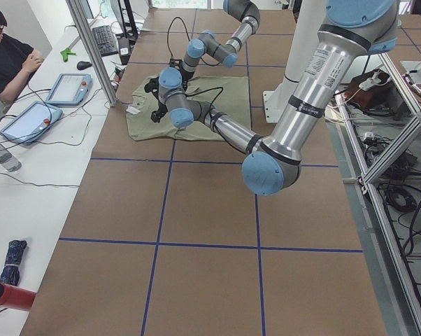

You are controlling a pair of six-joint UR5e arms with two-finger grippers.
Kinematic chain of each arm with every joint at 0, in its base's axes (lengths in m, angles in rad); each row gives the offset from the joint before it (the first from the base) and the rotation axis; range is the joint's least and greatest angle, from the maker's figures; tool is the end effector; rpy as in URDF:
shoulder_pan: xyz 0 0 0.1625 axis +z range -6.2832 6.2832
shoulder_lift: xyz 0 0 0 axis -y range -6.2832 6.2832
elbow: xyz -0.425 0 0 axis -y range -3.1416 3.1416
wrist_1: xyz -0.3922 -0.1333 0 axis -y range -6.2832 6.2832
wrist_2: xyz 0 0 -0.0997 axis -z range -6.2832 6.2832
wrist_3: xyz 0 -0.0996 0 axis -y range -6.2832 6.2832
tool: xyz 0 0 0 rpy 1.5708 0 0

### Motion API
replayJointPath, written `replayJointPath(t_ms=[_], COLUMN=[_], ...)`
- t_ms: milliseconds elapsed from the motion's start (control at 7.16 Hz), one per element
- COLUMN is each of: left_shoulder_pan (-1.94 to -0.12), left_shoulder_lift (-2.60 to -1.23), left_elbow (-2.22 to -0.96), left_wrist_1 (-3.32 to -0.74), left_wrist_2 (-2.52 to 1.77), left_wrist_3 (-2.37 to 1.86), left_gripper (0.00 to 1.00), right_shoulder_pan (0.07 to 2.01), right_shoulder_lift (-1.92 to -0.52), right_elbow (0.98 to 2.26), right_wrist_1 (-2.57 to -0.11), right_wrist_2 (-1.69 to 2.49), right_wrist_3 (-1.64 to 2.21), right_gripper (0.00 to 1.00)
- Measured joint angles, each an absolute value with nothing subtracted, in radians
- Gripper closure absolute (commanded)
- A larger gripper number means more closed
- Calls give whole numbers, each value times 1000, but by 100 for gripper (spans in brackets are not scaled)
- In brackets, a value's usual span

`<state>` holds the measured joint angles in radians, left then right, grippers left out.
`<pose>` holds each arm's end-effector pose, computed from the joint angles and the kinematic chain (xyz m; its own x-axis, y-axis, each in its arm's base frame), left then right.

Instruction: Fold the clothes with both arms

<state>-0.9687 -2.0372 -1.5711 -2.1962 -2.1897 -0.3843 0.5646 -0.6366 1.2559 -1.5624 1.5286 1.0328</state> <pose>0.3112 -0.5861 0.3145 0.4498 0.6788 -0.5805 -0.0995 0.6840 0.7227 -0.6025 -0.5444 0.2095 0.8718 -0.0538 0.4868 -0.1267 0.9354 0.3303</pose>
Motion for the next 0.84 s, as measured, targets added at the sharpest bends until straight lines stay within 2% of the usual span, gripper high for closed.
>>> replayJointPath(t_ms=[699, 838], left_shoulder_pan=[-968, -968], left_shoulder_lift=[-2037, -2036], left_elbow=[-1571, -1571], left_wrist_1=[-2197, -2197], left_wrist_2=[-2189, -2189], left_wrist_3=[-382, -382], left_gripper=[0, 0], right_shoulder_pan=[541, 540], right_shoulder_lift=[-635, -635], right_elbow=[1202, 1193], right_wrist_1=[-1538, -1524], right_wrist_2=[1475, 1475], right_wrist_3=[1029, 1028], right_gripper=[53, 64])
